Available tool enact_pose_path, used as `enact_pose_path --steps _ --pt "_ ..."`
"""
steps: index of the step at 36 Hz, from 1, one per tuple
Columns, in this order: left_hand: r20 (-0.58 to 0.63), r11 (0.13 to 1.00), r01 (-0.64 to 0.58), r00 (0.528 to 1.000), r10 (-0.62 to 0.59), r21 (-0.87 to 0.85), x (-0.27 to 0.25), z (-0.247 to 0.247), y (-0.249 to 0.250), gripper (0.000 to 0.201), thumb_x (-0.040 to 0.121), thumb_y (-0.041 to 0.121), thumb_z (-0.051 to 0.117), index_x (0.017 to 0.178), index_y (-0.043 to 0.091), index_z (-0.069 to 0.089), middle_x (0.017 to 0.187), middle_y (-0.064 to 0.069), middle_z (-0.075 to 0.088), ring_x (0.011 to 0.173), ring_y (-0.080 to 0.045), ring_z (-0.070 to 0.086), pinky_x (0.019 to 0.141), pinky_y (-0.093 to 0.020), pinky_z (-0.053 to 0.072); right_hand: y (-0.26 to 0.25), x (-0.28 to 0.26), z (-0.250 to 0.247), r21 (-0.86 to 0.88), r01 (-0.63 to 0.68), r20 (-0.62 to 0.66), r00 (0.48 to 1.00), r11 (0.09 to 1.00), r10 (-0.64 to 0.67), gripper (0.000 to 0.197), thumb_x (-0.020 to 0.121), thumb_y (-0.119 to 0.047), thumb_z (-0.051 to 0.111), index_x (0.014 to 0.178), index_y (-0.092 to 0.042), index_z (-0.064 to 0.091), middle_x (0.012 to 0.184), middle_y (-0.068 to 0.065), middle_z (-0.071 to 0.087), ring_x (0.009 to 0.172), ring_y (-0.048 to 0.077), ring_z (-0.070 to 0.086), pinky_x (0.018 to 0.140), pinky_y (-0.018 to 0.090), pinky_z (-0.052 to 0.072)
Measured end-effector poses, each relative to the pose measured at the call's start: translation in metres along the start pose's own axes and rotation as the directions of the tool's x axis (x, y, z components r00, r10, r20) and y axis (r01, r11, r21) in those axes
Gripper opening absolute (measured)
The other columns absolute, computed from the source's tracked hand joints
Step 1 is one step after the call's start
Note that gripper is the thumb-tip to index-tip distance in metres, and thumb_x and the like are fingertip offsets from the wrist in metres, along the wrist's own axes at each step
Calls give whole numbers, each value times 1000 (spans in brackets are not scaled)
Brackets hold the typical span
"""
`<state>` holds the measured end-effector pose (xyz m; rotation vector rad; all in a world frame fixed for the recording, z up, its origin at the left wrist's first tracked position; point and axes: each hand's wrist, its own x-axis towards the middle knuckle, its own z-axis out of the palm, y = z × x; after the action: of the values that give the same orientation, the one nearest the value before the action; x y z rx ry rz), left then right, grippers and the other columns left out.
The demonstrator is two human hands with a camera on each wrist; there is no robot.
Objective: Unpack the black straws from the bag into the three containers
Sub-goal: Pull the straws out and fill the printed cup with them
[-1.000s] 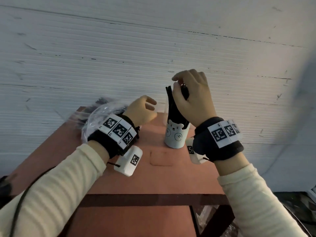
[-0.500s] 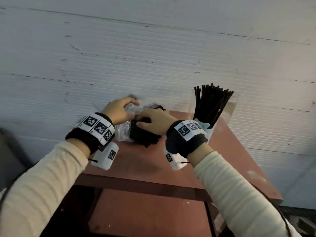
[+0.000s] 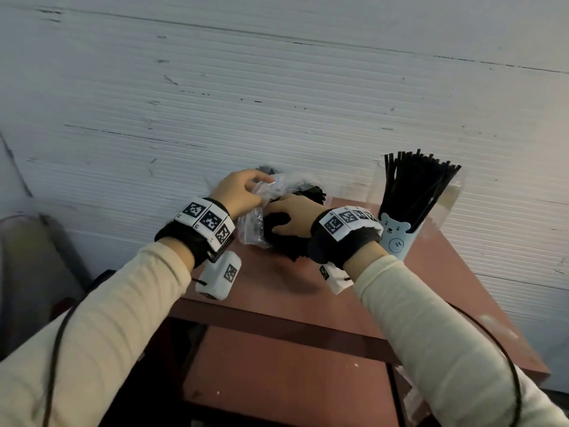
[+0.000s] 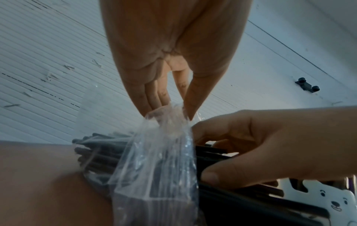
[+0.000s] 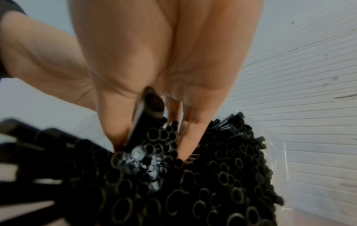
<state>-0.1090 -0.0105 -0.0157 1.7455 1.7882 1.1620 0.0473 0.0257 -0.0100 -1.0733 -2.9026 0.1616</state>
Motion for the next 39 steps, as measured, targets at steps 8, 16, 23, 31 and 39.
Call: enact_pose_path --steps 8,16,23,31,39 --pt "-23 1000 -15 1000 15 7 4 -2 -1 42 77 5 72 109 32 68 107 -4 66 98 -20 63 88 -36 53 1 -1 -1 -7 14 48 999 1000 -14 45 91 -12 58 135 -20 52 131 11 51 124 26 44 99 27 30" --pt "-4 1000 -20 1000 20 -22 5 -1 -5 41 78 9 74 106 37 67 114 1 62 109 -15 58 95 -34 48 6 -1 -1 147 -19 -1 1000 989 19 39 81 -7 63 117 -20 64 117 3 65 110 23 57 97 36 44" --pt "-3 998 -26 1000 26 -54 4 -1 -6 42 78 8 74 110 34 67 112 -1 67 103 -16 63 92 -36 53 16 -10 -9 218 -42 -62 996 975 57 36 82 -7 61 112 -27 69 106 -6 65 94 10 56 82 22 44" --pt "-46 985 -151 987 156 86 -2 -2 0 42 81 16 72 121 27 61 124 6 58 107 -6 52 86 -22 39 36 -38 -25 318 -35 -69 996 947 60 34 80 -4 65 103 -28 73 94 -13 63 77 1 56 73 17 46" --pt "242 853 -455 884 399 256 -10 20 33 67 72 37 83 132 26 54 129 11 54 119 -6 47 96 -20 32 42 -72 -46 328 -57 -46 996 943 77 34 80 -6 66 102 -31 73 80 -17 63 65 -3 55 68 16 47"
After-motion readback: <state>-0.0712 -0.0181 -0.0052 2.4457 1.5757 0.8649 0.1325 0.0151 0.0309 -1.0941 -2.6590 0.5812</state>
